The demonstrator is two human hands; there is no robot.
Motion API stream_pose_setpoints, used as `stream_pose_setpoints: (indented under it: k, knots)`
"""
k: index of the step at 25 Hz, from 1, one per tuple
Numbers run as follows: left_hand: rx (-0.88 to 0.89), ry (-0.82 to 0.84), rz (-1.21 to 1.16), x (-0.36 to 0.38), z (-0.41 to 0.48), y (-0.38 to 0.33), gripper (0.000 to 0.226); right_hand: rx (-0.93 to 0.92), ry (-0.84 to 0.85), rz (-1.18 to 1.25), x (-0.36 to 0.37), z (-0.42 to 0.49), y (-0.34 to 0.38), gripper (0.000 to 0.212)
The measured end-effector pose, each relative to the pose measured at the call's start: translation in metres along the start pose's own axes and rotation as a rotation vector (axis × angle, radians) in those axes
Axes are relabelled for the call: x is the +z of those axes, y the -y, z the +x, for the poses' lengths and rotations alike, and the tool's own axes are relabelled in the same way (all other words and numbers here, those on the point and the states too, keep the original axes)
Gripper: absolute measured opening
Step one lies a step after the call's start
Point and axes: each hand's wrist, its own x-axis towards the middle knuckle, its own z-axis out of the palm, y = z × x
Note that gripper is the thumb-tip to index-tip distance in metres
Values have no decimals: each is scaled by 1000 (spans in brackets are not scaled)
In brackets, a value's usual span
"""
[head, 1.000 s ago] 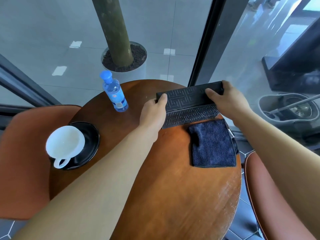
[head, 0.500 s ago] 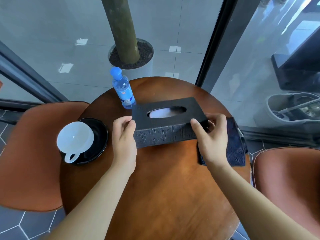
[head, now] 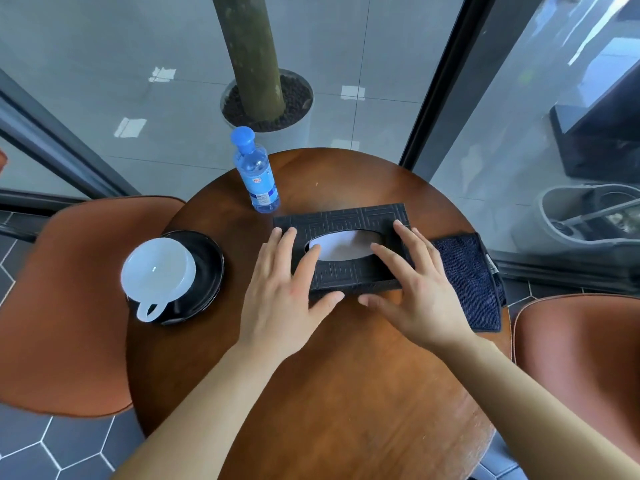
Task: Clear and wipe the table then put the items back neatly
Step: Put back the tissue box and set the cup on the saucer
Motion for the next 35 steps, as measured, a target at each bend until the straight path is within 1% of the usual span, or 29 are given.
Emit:
stream_pose_setpoints:
  k: [2, 4, 6, 12, 15, 21, 23, 25, 28, 32, 35]
  knots:
    - [-17, 39, 50, 4, 3, -4, 71, 15, -15, -58, 4, 4, 1, 66]
    - [5, 16, 85, 9, 12, -6, 65, 19, -37, -75, 4, 13, -1, 64]
    - [41, -6, 102, 12, 30, -6, 60, 45, -47, -76, 3, 28, -5, 63]
    - [90, -11, 164, 21, 74, 1, 58, 57, -46, -88, 0, 72, -11, 63]
    - [75, -26, 191, 26, 86, -1, 57, 47, -36, -75, -3, 89, -17, 64]
    - [93, -86, 201, 28, 102, 3, 59, 55, -78, -5, 7, 102, -24, 65]
    - [89, -97, 192, 28, 105, 3, 58, 70, -92, -12, 10, 108, -22, 70]
    - [82, -110, 181, 28, 107, 1, 55, 96, -94, -6, 11, 114, -19, 82]
    - [75, -132, 163, 28, 108, 2, 60, 153, -78, -2, 12, 120, -17, 97]
    - [70, -171, 159, 32, 112, 6, 58, 167, -51, -16, 11, 127, -17, 98]
    - [61, -164, 153, 32, 114, 5, 60, 165, -59, -10, 11, 130, -17, 99]
